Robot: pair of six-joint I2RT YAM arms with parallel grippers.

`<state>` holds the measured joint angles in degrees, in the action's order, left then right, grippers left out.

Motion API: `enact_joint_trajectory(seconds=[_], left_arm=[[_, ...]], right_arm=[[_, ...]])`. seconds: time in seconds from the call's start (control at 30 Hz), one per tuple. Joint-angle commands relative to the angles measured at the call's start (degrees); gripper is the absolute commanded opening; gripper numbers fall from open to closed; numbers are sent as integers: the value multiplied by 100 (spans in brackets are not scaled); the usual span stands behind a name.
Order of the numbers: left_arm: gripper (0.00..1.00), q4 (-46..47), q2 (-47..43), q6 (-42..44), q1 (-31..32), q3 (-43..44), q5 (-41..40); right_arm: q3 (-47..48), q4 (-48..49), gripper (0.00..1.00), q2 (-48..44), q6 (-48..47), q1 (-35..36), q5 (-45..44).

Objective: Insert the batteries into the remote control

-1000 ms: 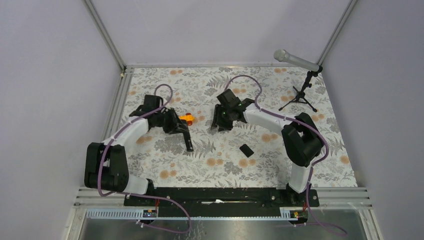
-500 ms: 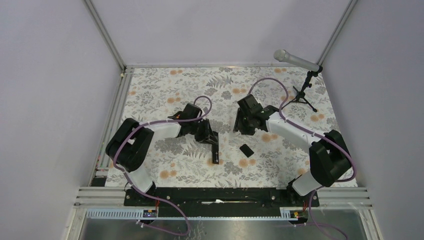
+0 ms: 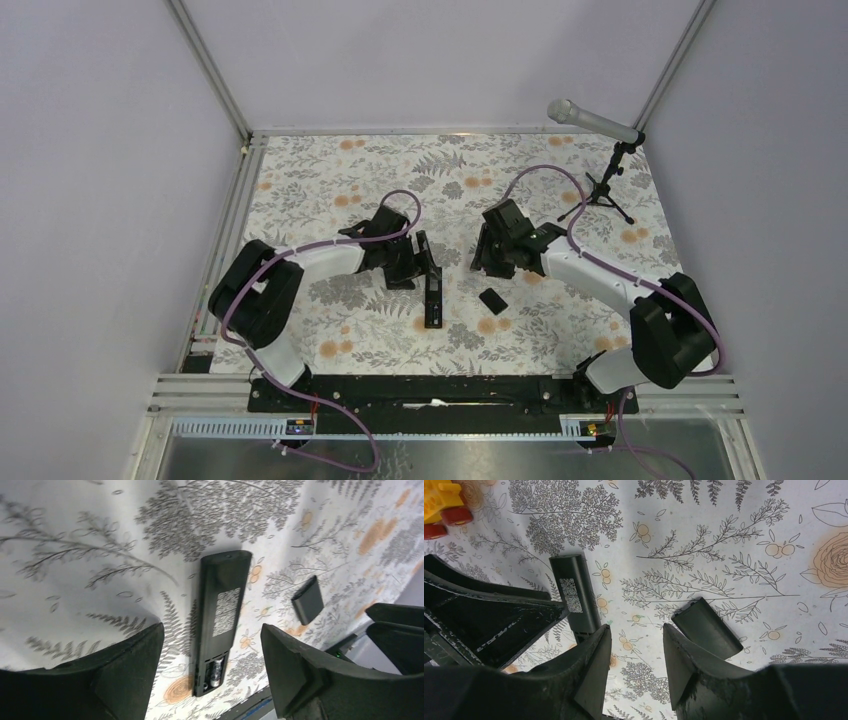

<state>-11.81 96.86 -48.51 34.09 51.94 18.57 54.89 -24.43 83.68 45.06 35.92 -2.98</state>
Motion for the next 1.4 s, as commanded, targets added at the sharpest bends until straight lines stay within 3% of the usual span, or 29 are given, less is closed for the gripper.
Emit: enact_joint_trajectory(seconds=[0.0, 0.2, 0.4, 0.5, 0.73, 0.83, 0.97, 1.37], left_arm=[[80, -1046, -409, 193, -5, 238, -864], [85, -2122, -1181, 810, -487, 682, -1671], [98, -2501, -1713, 1644, -2346, 934, -1615], [99, -2535, -1477, 2020, -3260, 1200, -1445], [98, -2895, -589, 2369, -4220, 2054, -2467], [88, -2936, -284, 2551, -4591, 2347, -2970], [71, -2863, 147, 2772, -5052, 2462, -3050], [58, -2932, 1002, 3010, -5647, 2694, -2515]], right_arm=[[-88, 196, 50, -243, 78, -3, -84], [-173, 219, 50, -357, -28, -13, -132], [-366, 267, 50, -414, -80, -55, -126], [-426, 297, 50, -361, -106, -72, -60], [-439, 333, 50, -368, -242, -139, -106], [-451, 332, 50, -343, -271, -208, -106], [-439, 333, 50, -216, -314, -328, -64], [-342, 416, 49, 359, -334, -750, 284]])
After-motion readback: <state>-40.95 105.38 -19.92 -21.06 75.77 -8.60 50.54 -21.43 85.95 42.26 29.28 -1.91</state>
